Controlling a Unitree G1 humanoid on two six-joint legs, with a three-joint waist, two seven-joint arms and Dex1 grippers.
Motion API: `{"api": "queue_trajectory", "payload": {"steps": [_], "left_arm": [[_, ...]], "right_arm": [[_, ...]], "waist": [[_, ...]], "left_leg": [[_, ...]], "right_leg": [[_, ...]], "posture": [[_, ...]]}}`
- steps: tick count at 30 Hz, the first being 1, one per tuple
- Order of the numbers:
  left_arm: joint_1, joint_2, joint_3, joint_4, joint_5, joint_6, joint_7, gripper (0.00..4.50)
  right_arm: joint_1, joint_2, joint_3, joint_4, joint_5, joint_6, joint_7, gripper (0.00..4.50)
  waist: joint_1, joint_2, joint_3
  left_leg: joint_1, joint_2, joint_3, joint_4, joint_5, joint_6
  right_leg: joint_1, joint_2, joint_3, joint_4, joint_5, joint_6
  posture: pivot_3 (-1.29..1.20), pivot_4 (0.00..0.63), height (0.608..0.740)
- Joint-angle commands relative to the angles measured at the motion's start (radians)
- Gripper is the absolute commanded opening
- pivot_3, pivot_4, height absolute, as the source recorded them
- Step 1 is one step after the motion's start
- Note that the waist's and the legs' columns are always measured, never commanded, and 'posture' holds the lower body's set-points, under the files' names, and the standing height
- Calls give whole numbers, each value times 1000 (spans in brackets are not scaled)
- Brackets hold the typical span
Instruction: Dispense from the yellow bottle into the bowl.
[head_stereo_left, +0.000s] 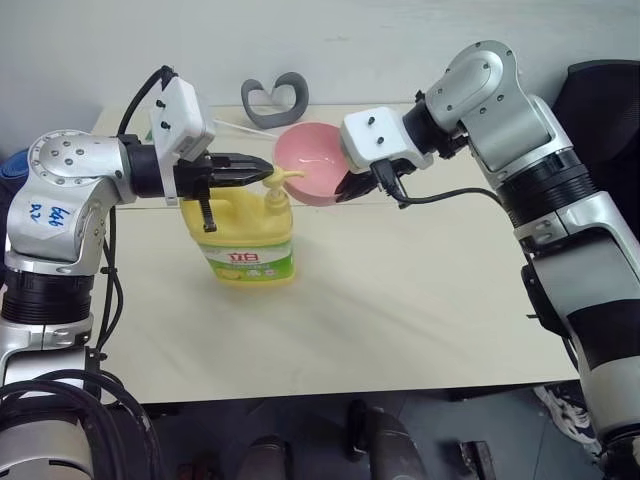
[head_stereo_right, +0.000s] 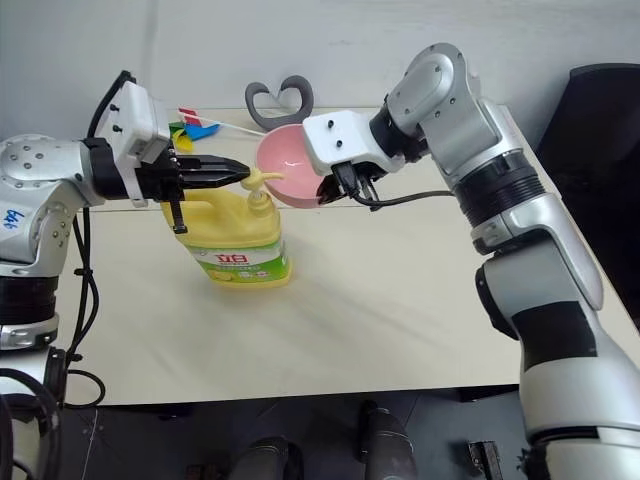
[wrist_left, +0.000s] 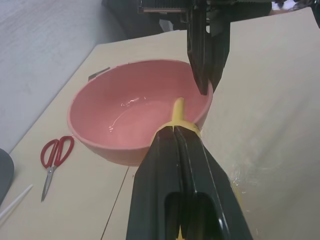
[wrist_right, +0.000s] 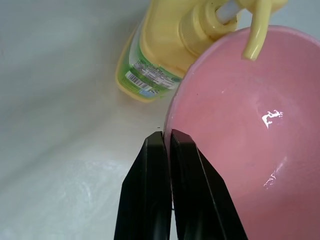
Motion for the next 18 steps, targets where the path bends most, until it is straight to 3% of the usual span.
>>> {"api": "queue_trajectory", "payload": {"steps": [1, 18], "left_arm": [[-25, 1, 10, -6, 12, -19, -5, 25], [-59, -8, -92, 83, 132, -48, -56, 25]], "right_arm": [[-47, -19, 10, -23, 46, -12, 62, 0], [-86, -36, 88, -20, 113, -25, 62, 0]], "waist": [[0, 0, 0], [0, 0, 0]], "left_leg": [[0, 0, 0, 0, 0, 0], [1, 0, 0, 1, 0, 0]], "right_leg": [[0, 0, 0, 0, 0, 0], [0, 0, 0, 2, 0, 0]], "posture": [[0, 150, 740], [0, 150, 740]]}}
